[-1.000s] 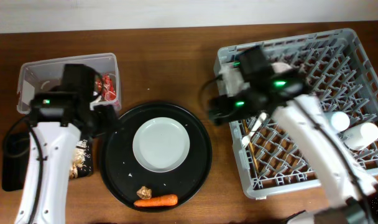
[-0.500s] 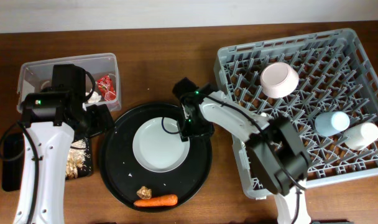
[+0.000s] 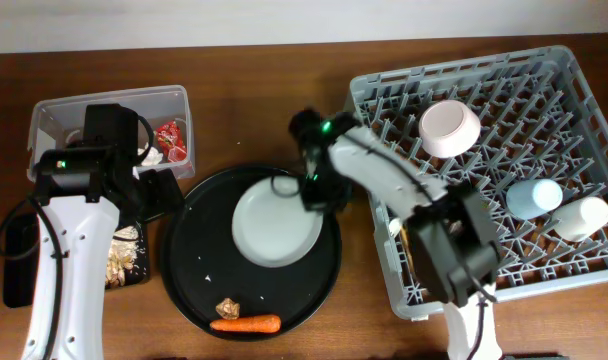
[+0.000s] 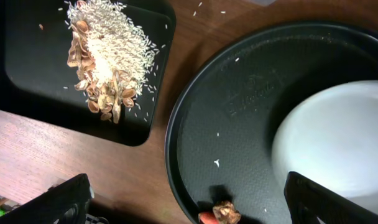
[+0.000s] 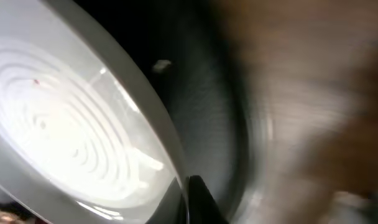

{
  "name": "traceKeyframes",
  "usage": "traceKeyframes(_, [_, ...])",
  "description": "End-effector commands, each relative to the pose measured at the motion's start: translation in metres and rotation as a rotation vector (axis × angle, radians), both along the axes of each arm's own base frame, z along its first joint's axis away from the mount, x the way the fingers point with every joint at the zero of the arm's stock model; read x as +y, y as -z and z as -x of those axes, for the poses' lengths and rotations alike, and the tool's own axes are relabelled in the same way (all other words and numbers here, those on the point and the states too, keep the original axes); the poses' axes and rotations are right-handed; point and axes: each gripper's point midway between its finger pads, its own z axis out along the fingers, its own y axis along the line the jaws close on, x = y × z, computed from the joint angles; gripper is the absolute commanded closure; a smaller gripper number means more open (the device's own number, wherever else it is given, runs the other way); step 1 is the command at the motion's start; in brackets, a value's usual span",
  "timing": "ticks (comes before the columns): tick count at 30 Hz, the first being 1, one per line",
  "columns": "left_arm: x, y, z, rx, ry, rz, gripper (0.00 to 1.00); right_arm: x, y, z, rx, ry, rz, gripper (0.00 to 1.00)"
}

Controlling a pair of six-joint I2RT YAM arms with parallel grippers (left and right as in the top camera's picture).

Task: Sort waste into correct bins and load items into the dishwasher rack
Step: 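Grasp the white plate rim with the right gripper and lift it, then place the white plate upright in the rack's right side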

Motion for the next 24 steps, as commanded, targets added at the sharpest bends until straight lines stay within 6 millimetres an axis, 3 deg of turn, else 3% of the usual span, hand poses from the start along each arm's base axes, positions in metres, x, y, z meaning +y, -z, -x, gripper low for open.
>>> traceKeyframes(1, [0.001, -0.004, 0.000, -0.013, -0.005, 0.003, 0.01, -0.059, -0.121, -0.057, -0.353, 0.022, 0.070, 0.96])
traceKeyframes(4, [0.001, -0.004, -0.001, -0.016, -0.006, 0.004, 0.01, -0.114, -0.184, -0.073, -0.540, 0.067, 0.226, 0.96])
traceKeyframes(8, [0.001, -0.004, -0.001, -0.017, -0.006, 0.000, 0.01, -0.218, -0.262, -0.076, -0.783, 0.224, 0.707, 0.96])
traceKeyframes(14, [0.001, -0.004, 0.000, -0.013, 0.007, -0.003, 0.01, -0.287, -0.292, -0.051, -0.898, 0.601, 1.072, 0.96])
traceKeyframes(20, [0.001, -0.004, 0.001, -0.008, 0.016, -0.004, 0.01, -0.336, -0.295, -0.033, -0.875, 0.783, 1.167, 0.96])
traceKeyframes(24, [0.001, -0.004, 0.000, -0.009, 0.016, -0.004, 0.01, -0.375, -0.283, -0.019, -0.784, 0.916, 1.152, 0.96])
